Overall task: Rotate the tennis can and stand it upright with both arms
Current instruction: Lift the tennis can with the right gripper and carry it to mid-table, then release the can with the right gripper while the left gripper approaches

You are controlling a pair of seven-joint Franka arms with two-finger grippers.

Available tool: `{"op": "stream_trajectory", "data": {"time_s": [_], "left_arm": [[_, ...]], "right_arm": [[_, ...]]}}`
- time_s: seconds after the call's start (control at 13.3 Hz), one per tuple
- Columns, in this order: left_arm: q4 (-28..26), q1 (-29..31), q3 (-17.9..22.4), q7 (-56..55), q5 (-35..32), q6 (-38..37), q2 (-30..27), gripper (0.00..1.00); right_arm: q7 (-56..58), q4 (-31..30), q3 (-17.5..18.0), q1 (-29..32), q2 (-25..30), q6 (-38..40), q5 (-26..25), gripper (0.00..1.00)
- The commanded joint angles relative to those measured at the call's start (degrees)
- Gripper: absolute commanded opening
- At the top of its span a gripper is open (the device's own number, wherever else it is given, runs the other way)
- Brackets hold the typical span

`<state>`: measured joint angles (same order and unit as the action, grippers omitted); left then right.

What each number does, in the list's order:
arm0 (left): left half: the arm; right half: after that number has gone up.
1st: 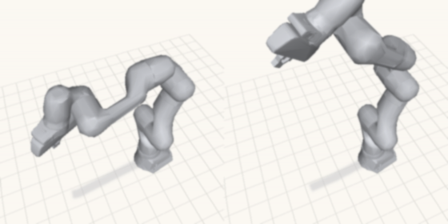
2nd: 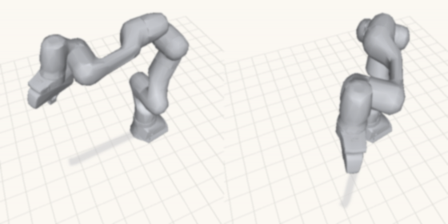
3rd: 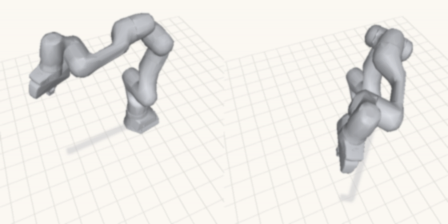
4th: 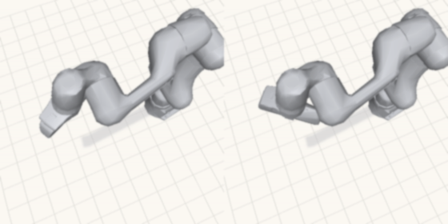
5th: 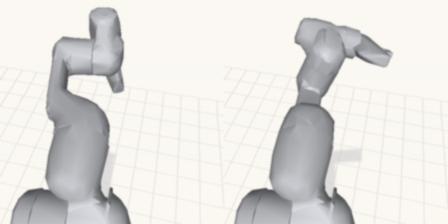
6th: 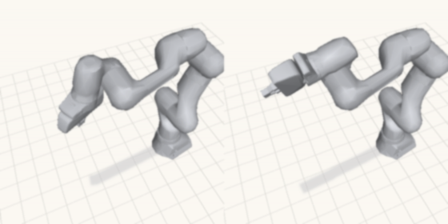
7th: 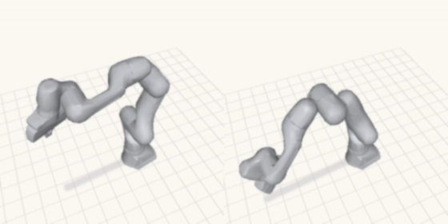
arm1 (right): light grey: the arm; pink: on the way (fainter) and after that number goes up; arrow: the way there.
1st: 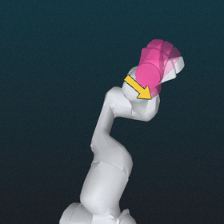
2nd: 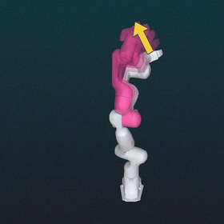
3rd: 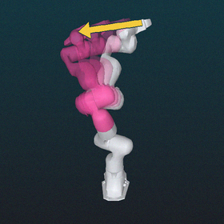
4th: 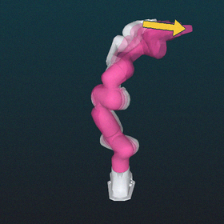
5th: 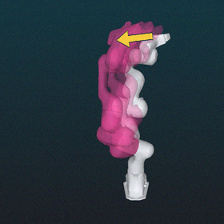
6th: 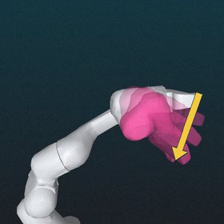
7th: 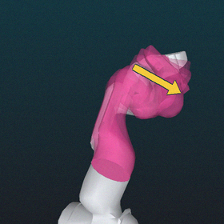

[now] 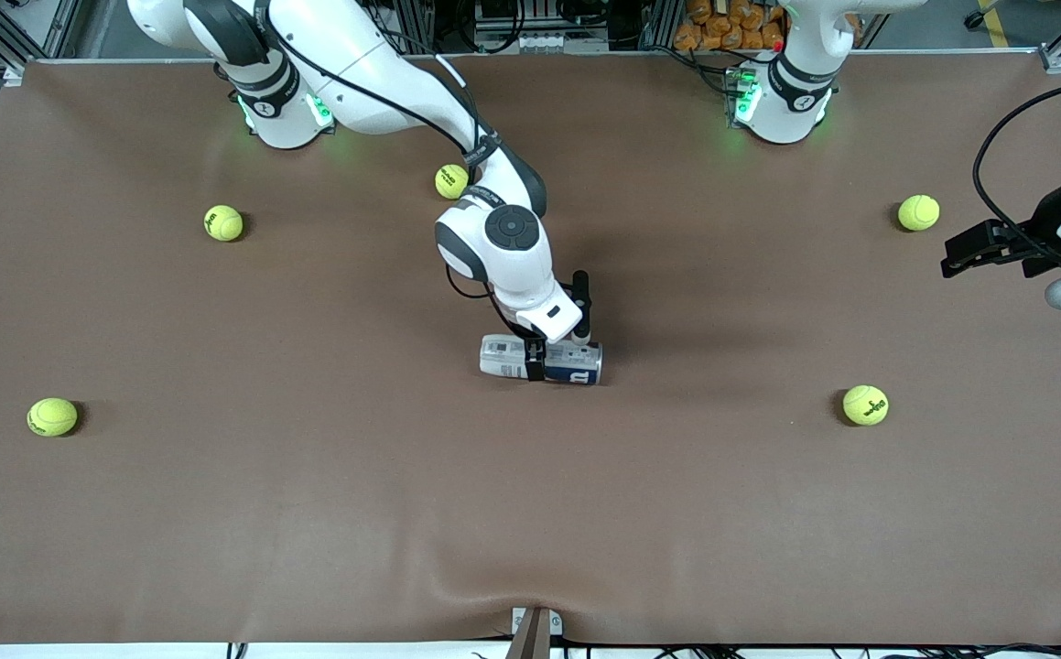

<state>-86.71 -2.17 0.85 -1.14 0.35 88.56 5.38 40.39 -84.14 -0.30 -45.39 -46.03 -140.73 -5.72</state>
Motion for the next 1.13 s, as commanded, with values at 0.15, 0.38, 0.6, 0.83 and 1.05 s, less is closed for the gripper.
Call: {"op": "stream_trajectory", "data": {"time_s": [0.15,0.38,0.6,0.83,1.05], "left_arm": [[0.3,0.1,-0.3,0.2,7.0,0.0,3.2,1.0],[0.6,0.9,-0.2,0.4,16.8,0.1,6.6,1.0],[0.6,1.0,-0.1,0.3,26.7,0.2,9.9,1.0],[0.6,1.1,-0.1,1.4,35.0,0.3,15.6,1.0],[0.7,1.6,0.0,8.5,45.4,0.7,22.6,1.0]], "right_arm": [[-0.8,-0.5,0.7,0.6,8.9,10.8,5.5,1.0],[-2.0,-0.1,0.5,6.8,12.9,16.2,6.6,1.0],[-7.1,-0.1,0.4,16.9,15.3,21.2,6.7,1.0],[-15.8,-0.1,0.0,25.1,19.4,29.4,6.3,1.0],[-20.2,-0.6,-1.5,32.1,23.7,32.0,5.8,1.0]]}}
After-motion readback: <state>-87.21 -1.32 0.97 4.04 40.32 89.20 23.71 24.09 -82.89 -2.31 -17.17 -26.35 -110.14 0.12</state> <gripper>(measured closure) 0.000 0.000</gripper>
